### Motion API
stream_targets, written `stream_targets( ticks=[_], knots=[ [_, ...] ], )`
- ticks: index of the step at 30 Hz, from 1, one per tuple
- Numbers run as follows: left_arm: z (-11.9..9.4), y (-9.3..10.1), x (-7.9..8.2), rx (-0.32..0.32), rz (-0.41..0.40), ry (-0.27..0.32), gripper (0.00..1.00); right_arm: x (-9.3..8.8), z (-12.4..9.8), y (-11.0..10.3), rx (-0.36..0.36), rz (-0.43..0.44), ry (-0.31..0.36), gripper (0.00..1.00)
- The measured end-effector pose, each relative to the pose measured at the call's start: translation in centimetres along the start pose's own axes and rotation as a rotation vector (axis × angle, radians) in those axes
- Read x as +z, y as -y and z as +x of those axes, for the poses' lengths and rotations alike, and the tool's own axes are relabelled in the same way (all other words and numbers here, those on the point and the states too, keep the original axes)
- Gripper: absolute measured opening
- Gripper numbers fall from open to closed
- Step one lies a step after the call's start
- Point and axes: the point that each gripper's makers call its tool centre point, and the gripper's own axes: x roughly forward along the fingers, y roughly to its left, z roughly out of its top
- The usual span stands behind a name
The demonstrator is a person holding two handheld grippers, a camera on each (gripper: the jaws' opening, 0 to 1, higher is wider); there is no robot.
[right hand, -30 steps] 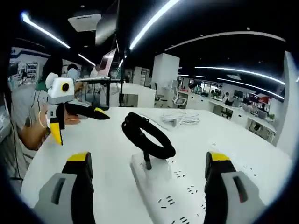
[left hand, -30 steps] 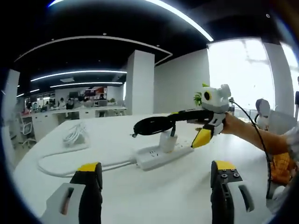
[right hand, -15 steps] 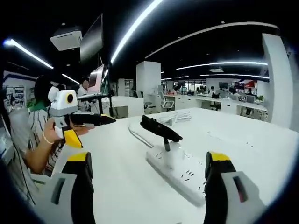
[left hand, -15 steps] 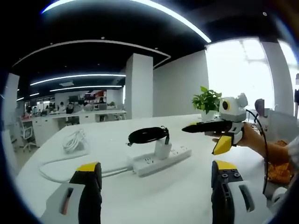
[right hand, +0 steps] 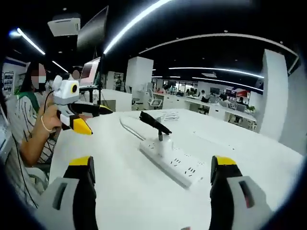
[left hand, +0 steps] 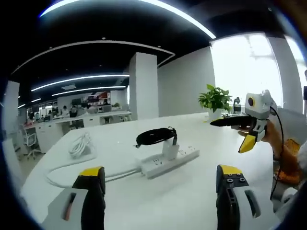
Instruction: Straighten the power strip on the desk, plug the charger into it
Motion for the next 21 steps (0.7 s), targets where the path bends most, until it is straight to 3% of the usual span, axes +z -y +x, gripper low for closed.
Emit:
stream_targets(
  ticks=[6, 11, 21],
  knots=[
    [-1.5, -0.3, 0.2, 0.039, 0.012, 0.006, 0.96, -0.5, -2.7, -0.6, -0.020, 0.040, 0.020, 1.00],
    [-2.3, 0.1, 0.3, 0.045, 0.030, 0.008, 0.96, -1.1, -4.8, -0.1, -0.092, 0.035, -0.001, 1.00],
    [-3.5, 0.8, -0.1, 0.045, 0.034, 0.014, 0.95, -2.1, -7.2, -0.5, -0.152, 0.031, -0.016, 0.99]
  ],
)
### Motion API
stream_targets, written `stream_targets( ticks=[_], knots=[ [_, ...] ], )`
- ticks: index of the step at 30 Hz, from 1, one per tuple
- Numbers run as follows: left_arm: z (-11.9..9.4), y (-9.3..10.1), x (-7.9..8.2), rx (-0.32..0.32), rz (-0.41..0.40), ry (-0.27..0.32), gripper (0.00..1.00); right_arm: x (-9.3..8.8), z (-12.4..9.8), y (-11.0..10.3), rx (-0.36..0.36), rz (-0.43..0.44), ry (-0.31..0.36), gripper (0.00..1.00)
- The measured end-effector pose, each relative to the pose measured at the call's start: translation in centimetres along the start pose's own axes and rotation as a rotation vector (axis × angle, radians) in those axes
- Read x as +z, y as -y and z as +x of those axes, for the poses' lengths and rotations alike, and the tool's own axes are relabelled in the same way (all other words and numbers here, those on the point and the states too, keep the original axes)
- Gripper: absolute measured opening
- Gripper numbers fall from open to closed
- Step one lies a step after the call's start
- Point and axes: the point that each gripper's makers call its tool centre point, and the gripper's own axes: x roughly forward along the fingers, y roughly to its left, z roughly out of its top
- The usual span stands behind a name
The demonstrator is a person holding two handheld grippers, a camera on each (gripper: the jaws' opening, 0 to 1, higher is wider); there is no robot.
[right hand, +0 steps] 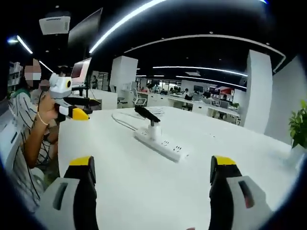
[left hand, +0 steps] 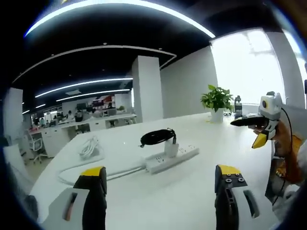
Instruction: Straighten the power strip on the desk, plug the charger into it
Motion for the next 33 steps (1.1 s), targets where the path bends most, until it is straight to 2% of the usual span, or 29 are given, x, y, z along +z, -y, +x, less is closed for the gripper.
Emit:
stream_targets(
  ticks=[7, 17, 25, 33],
  knots=[
    [-0.8, 0.3, -1.1, -0.003, -0.001, -0.019, 0.95, -1.4, -1.3, -0.1, -0.034, -0.004, -0.030, 0.99],
    [-1.4, -0.6, -3.6, 0.007, -0.019, -0.044, 0.95, -2.9, -2.8, 0.1, -0.074, 0.052, -0.012, 0.99],
    [-2.2, -0.4, -4.4, 0.000, -0.067, -0.019, 0.94, -5.4, -4.2, 0.1, -0.094, 0.111, -0.022, 0.99],
    [-3.3, -0.5, -4.6, 0.030, -0.067, -0.011, 0.95, -6.2, -5.4, 0.3, -0.119, 0.123, -0.020, 0.99]
  ],
)
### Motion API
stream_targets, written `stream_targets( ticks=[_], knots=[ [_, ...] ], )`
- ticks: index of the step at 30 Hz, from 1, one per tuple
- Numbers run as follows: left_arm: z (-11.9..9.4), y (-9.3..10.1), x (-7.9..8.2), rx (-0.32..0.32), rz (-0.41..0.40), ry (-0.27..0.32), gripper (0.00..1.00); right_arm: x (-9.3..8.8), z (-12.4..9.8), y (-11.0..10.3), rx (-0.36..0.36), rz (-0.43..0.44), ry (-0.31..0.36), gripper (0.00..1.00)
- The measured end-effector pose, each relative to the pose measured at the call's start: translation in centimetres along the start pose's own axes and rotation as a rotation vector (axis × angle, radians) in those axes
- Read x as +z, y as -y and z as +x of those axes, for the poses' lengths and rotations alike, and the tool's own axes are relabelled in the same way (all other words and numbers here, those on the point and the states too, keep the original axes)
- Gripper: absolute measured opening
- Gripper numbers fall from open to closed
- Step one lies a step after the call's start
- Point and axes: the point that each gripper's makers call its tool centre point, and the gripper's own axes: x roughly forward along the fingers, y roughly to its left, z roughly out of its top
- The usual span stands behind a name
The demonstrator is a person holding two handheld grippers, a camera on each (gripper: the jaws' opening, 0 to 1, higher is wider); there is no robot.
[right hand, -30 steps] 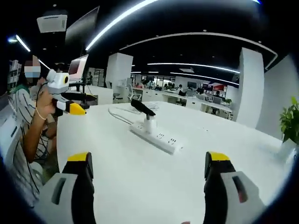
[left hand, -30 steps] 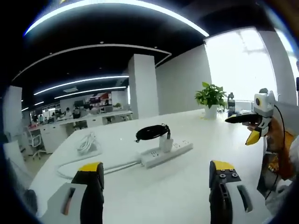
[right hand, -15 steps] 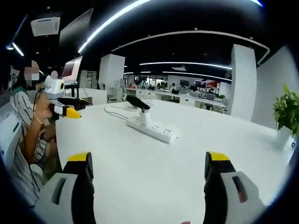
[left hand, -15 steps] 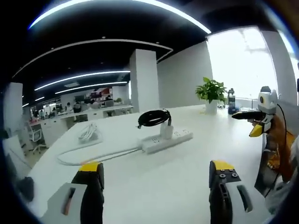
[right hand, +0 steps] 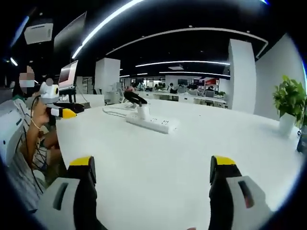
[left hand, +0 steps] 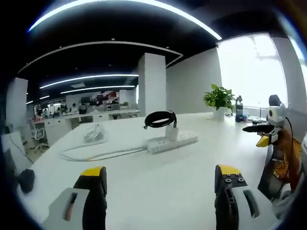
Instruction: Straighten the power strip on the desk, plug the charger into it
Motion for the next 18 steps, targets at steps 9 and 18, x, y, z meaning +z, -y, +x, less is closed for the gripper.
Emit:
stream_targets(
  ticks=[9, 18],
  knots=[
    [-0.5, 0.0, -1.0, 0.005, -0.008, -0.021, 0.94, -0.4, -0.6, -0.3, -0.002, 0.008, 0.000, 0.99],
    [-1.0, -0.1, -2.4, 0.012, -0.040, -0.034, 0.95, -1.1, -1.6, 0.1, -0.044, 0.070, 0.034, 0.99]
  ],
)
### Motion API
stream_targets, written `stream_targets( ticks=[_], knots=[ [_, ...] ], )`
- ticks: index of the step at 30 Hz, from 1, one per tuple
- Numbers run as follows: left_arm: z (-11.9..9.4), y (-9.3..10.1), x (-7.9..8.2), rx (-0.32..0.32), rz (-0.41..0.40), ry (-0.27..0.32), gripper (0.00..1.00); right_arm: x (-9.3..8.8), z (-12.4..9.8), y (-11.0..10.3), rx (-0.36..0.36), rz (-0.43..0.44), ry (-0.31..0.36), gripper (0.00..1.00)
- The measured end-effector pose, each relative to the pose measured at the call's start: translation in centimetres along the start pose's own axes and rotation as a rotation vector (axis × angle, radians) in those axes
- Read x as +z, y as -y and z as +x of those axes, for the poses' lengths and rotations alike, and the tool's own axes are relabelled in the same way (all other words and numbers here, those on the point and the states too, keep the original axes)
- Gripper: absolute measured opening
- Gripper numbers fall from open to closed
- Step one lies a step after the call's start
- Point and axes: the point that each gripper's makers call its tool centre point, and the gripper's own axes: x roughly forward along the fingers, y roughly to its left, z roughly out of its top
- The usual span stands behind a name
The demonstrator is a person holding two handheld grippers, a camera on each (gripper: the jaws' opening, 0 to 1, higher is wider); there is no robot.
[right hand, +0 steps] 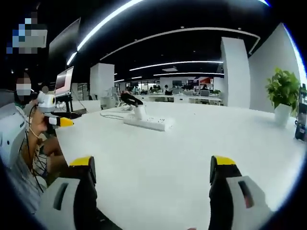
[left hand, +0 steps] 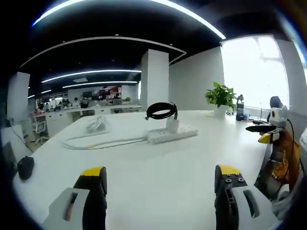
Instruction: Straighten the power strip on the desk, plug the charger into it
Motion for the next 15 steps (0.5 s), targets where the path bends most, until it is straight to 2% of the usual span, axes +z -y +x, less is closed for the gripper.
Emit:
stream_targets(
  ticks=[9, 15],
  knots=[
    [-0.6, 0.0, -0.9, 0.009, -0.019, -0.006, 0.95, -1.6, -0.8, 1.0, -0.037, 0.040, -0.010, 0.98],
    [-0.9, -0.6, -0.6, 0.033, -0.051, 0.044, 0.94, -2.3, -1.3, 1.5, -0.055, 0.078, -0.003, 0.98]
  ],
)
